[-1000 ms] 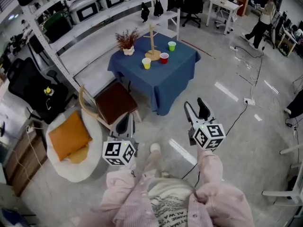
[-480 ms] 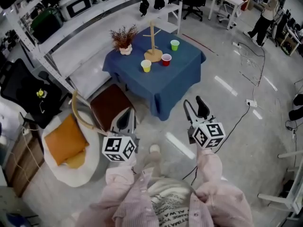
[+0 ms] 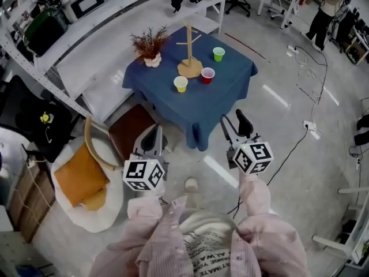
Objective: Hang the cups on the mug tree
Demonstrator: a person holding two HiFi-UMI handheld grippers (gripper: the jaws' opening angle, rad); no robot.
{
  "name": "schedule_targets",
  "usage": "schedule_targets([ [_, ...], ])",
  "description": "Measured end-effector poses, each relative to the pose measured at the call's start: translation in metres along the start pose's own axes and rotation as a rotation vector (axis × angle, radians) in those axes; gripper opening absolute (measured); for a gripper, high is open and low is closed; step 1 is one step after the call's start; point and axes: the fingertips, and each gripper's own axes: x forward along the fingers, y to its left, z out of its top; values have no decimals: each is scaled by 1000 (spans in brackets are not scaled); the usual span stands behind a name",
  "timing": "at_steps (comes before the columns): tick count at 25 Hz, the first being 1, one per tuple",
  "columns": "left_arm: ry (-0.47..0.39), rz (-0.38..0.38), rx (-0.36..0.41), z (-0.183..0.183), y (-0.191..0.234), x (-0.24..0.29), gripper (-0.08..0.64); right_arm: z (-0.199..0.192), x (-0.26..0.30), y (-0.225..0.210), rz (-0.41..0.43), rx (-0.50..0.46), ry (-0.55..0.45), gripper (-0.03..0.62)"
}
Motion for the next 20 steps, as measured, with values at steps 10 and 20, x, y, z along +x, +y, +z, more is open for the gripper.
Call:
schedule_targets([
  [10,31,-37,-35,-8,19,45,-2,-13,39,-20,-34,-3,24,224],
  [20,84,-7,-96,-26,41,93,-2,-32,97,-38,26,-66,107,222],
])
